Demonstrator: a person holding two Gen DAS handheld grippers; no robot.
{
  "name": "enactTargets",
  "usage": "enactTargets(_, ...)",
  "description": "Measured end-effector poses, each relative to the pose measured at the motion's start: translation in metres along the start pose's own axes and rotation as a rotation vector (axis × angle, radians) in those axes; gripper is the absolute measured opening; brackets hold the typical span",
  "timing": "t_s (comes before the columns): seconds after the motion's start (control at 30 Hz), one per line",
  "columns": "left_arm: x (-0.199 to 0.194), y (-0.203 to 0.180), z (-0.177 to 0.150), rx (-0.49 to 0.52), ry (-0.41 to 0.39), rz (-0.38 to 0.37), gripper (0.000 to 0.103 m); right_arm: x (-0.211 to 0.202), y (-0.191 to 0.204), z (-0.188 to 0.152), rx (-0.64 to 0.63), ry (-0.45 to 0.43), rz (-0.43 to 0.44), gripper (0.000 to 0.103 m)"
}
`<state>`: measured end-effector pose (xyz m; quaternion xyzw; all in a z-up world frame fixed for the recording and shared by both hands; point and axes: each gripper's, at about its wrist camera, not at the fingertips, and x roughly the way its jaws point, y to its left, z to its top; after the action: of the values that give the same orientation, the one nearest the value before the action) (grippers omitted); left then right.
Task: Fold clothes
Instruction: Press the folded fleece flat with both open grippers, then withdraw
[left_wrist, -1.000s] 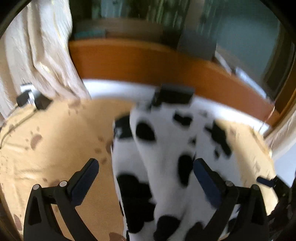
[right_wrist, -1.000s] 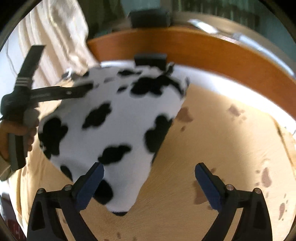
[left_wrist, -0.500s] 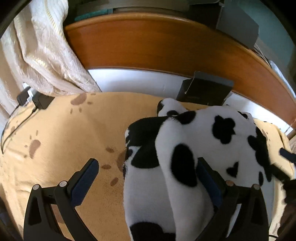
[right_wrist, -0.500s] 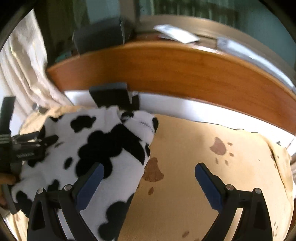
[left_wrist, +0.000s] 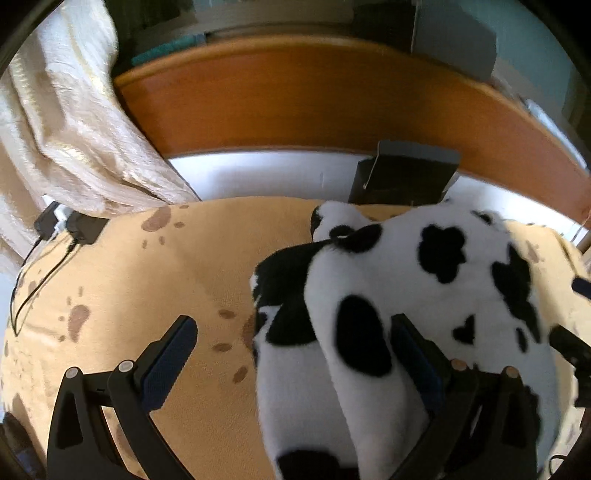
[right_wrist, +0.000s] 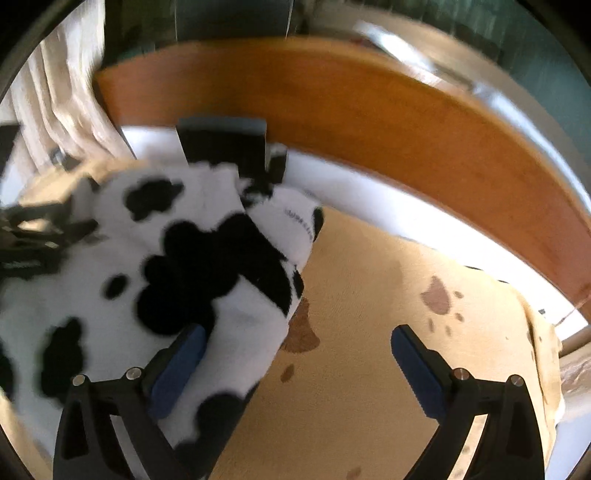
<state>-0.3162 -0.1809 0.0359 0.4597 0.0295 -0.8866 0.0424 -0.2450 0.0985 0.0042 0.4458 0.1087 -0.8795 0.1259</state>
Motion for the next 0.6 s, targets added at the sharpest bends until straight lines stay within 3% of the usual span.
enactTargets(0.13, -0.045, 0.011, -0.008, -0.038, -0.051, 0.006, 0.103, -0.054, -0.003, -0.034, 0.064, -0.064, 0.125, 0.101)
enactTargets(0.23, -0.074, 0.010, -0.022, -0.064, -0.075, -0.033, 0.103, -0.071, 0.018, -0.063, -0.015, -0.071, 0.124, 0.101)
enactTargets(0.33, -0.099, -0.011, -0.047, 0.001, -0.089, -0.054, 0.103, -0.060, 0.038, -0.080, -0.088, -0.024, 0.092, 0.101)
enactTargets(0.4, -0.093, -0.030, -0.063, 0.093, -0.061, -0.006, 0.103, -0.046, 0.043, -0.092, -0.105, 0.029, 0.055, 0.101)
enactTargets(0.47, -0.070, -0.040, -0.078, 0.134, 0.014, 0.058, 0.103, -0.031, 0.043, -0.101, -0.097, 0.075, 0.041, 0.101)
enactTargets(0.6, -0.039, -0.029, -0.080, 0.064, 0.074, 0.065, 0.103, -0.019, 0.036, -0.106, -0.021, 0.112, 0.069, 0.101)
